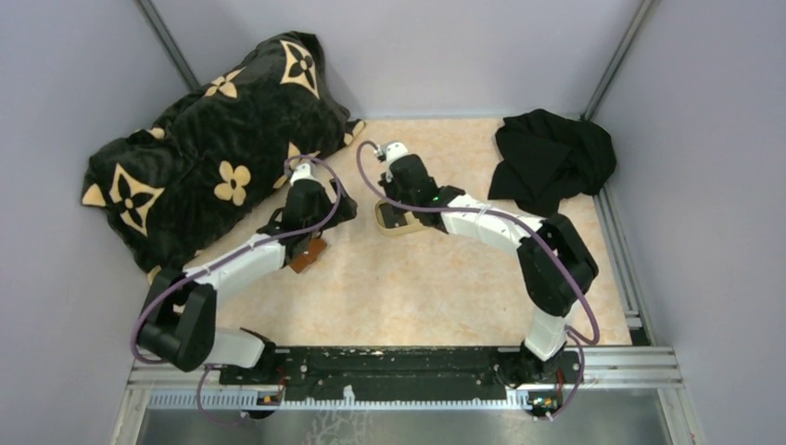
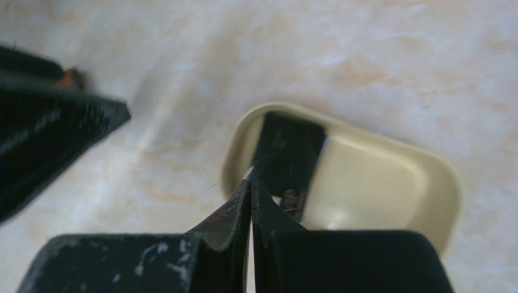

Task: Take the credit cards out of the card holder

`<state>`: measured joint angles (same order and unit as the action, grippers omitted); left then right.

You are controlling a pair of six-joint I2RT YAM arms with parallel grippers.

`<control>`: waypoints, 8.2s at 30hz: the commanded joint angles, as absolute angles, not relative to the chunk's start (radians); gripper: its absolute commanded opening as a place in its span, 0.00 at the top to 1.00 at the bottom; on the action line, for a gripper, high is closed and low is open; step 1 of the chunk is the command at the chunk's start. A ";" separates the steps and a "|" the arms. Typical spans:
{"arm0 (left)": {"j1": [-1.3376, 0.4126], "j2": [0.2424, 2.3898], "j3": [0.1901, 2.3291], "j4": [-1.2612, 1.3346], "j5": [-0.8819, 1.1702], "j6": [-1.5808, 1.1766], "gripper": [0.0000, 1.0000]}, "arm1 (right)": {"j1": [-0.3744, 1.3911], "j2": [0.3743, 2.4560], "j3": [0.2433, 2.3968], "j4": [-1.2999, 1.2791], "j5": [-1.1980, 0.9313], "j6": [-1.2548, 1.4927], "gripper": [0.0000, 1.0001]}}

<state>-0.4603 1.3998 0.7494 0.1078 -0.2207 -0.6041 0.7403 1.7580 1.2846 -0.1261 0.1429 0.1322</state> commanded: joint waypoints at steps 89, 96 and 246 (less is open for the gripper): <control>-0.767 1.031 0.487 -0.281 -0.424 -0.864 0.27 | 1.024 1.490 0.785 0.165 0.119 0.151 0.83; -0.758 1.119 0.459 -0.220 -0.376 -0.883 1.00 | 1.050 1.561 0.861 0.120 0.139 0.096 0.62; -0.866 1.532 0.615 0.317 0.058 -0.916 1.00 | 0.882 1.028 0.570 0.136 0.192 0.424 0.88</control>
<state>-0.8516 1.5116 0.5812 0.3149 0.0628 -0.9302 0.8871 1.0496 0.5312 0.2607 0.0452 0.4404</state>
